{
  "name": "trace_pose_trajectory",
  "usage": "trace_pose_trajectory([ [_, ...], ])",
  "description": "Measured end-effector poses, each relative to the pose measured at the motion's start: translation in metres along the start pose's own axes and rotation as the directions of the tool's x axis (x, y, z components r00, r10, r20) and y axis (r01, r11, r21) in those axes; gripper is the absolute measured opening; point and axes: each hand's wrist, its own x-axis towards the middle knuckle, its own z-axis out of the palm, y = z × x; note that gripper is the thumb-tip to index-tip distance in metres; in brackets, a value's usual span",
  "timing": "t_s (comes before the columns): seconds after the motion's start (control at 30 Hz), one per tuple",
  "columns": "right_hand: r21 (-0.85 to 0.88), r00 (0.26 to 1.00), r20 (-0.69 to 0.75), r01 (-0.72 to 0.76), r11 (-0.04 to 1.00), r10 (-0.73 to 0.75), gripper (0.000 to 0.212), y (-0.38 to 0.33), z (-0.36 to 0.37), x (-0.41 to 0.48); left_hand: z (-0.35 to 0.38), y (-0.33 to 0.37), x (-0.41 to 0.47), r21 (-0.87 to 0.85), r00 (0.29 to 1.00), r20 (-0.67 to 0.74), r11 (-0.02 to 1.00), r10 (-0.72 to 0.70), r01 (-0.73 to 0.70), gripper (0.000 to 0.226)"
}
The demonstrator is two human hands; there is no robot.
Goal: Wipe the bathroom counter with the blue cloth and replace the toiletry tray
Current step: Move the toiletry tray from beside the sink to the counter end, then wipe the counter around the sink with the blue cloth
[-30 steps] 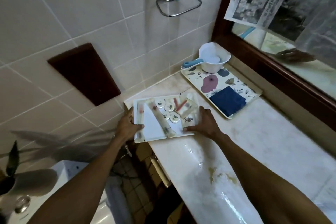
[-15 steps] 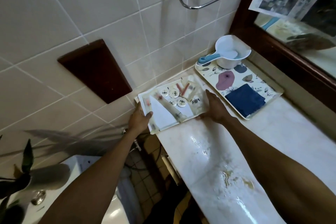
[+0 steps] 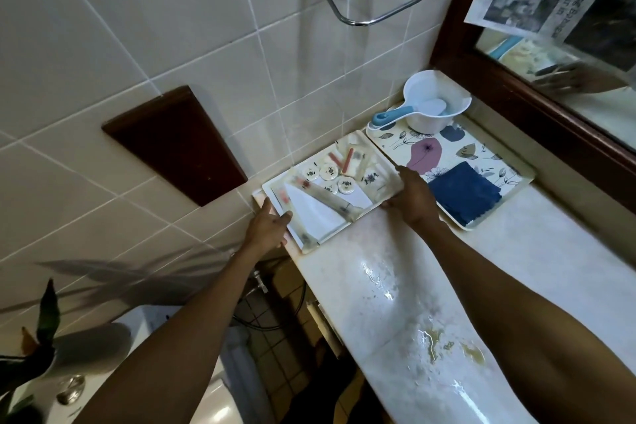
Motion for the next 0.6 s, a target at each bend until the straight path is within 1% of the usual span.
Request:
trace_pose_trajectory([
  [0.1, -0.139, 0.999, -0.025, 0.043, 0.989, -0.047, 0.072, 0.000, 0.003, 0.003, -0.003, 0.002, 0.003, 0.024, 1.000, 0.002, 1.000, 0.001, -0.001, 0.072],
  [0.13, -0.174, 0.998, -0.036, 0.045, 0.984, -0.052, 0.074, 0.000, 0.004, 0.001, -0.005, 0.004, 0.002, 0.073, 1.000, -0.003, 0.997, 0.009, -0.009, 0.069],
  [0.2, -0.189, 0.996, -0.067, 0.045, 0.981, -0.058, 0.076, 0.001, 0.005, -0.001, -0.008, 0.010, -0.001, 0.277, 0.997, -0.062, 0.961, 0.042, -0.024, 0.067],
  [0.23, -0.178, 0.995, -0.082, 0.049, 0.983, -0.064, 0.074, 0.004, 0.006, -0.001, -0.009, 0.015, -0.004, 0.366, 0.989, -0.125, 0.930, 0.080, -0.030, 0.064],
  [0.27, -0.164, 0.995, -0.083, 0.045, 0.985, -0.059, 0.073, 0.006, 0.004, -0.003, -0.007, 0.022, -0.008, 0.417, 0.973, -0.188, 0.908, 0.138, -0.048, 0.058],
  [0.3, -0.143, 0.994, -0.086, 0.049, 0.989, -0.061, 0.071, 0.011, 0.003, -0.003, -0.004, 0.031, -0.012, 0.436, 0.949, -0.234, 0.895, 0.210, -0.091, 0.053],
  [0.37, -0.086, 0.995, -0.091, 0.042, 0.995, -0.050, 0.068, 0.019, -0.004, -0.006, 0.009, 0.054, -0.018, 0.434, 0.899, -0.253, 0.872, 0.359, -0.226, 0.040],
  [0.43, -0.042, 0.989, -0.143, 0.029, 0.999, -0.035, 0.060, 0.027, -0.015, -0.016, 0.028, 0.074, -0.018, 0.412, 0.845, -0.202, 0.825, 0.495, -0.385, 0.029],
  [0.5, 0.002, 0.972, -0.234, -0.008, 1.000, 0.008, 0.049, 0.039, -0.030, -0.028, 0.056, 0.095, -0.016, 0.383, 0.782, -0.098, 0.749, 0.615, -0.541, 0.023],
  [0.6, 0.006, 0.925, -0.380, -0.020, 1.000, 0.021, 0.040, 0.069, -0.055, -0.050, 0.106, 0.121, -0.019, 0.286, 0.683, 0.058, 0.644, 0.728, -0.710, 0.021],
])
